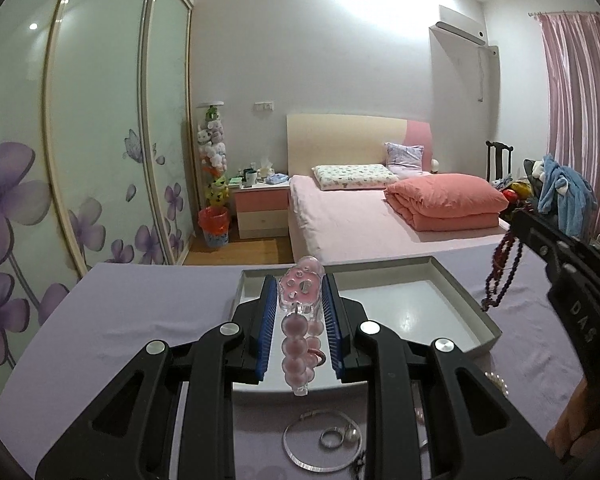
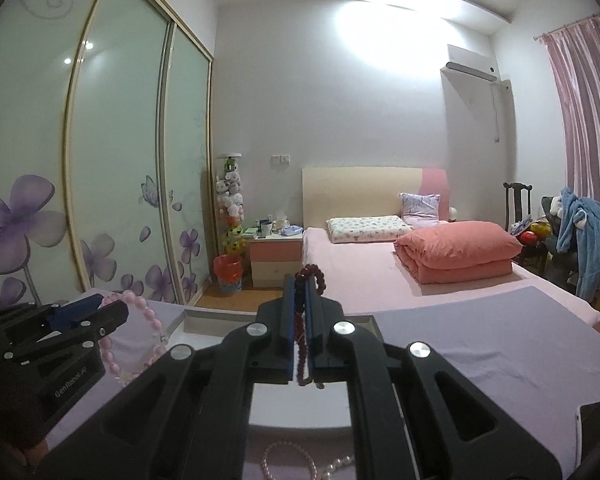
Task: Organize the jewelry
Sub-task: 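Carry both bracelets into the grey tray and open both tools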
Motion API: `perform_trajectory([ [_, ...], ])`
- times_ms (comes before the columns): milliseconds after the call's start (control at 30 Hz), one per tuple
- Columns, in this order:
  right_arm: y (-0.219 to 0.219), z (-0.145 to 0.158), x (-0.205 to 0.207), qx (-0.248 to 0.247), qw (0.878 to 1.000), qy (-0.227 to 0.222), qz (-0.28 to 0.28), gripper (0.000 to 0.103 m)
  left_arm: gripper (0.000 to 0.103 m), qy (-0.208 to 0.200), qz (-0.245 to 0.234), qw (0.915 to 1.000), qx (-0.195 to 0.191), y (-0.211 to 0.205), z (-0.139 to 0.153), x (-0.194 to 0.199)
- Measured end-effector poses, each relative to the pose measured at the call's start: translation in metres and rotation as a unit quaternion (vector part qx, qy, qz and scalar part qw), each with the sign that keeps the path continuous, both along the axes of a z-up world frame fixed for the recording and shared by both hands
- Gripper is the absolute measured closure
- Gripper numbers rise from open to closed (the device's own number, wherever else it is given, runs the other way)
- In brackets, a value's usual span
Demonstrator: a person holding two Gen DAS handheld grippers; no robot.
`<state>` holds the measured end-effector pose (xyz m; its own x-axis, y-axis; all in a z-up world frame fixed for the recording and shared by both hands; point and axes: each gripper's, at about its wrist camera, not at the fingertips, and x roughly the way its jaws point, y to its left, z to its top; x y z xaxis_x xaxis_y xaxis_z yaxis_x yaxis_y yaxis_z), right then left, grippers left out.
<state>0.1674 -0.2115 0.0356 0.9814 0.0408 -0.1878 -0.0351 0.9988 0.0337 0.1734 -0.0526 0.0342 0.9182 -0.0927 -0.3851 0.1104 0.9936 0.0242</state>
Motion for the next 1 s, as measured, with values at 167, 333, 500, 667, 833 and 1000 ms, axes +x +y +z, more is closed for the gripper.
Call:
perform_trajectory([
  [167,-0.008,-0.012,0.034,0.021,0.999,0.037,0.013,0.098,0.079,0.014,-0.009,0.9998,-0.008,-0.003,-0.011,0.022],
  [333,-0.013,-0.029,0.068,0.039,0.996,0.081,0.021,0.098,0.079,0.039,-0.015,0.9989,-0.021,-0.002,-0.023,0.045],
  [500,-0.014,-0.047,0.100,0.051,0.990,0.127,0.028,0.098,0.079,0.059,-0.019,0.9978,-0.024,-0.002,-0.032,0.066],
  [667,-0.011,-0.069,0.131,0.062,0.981,0.182,0.038,0.097,0.079,0.079,-0.019,0.9964,-0.024,-0.003,-0.041,0.084],
  [833,-0.011,-0.084,0.149,0.071,0.973,0.217,0.041,0.093,0.079,0.103,-0.014,0.9940,-0.035,0.002,-0.049,0.096],
  [1000,-0.017,-0.085,0.142,0.071,0.973,0.215,0.034,0.058,0.051,0.099,-0.001,0.9940,-0.046,0.012,-0.044,0.096],
])
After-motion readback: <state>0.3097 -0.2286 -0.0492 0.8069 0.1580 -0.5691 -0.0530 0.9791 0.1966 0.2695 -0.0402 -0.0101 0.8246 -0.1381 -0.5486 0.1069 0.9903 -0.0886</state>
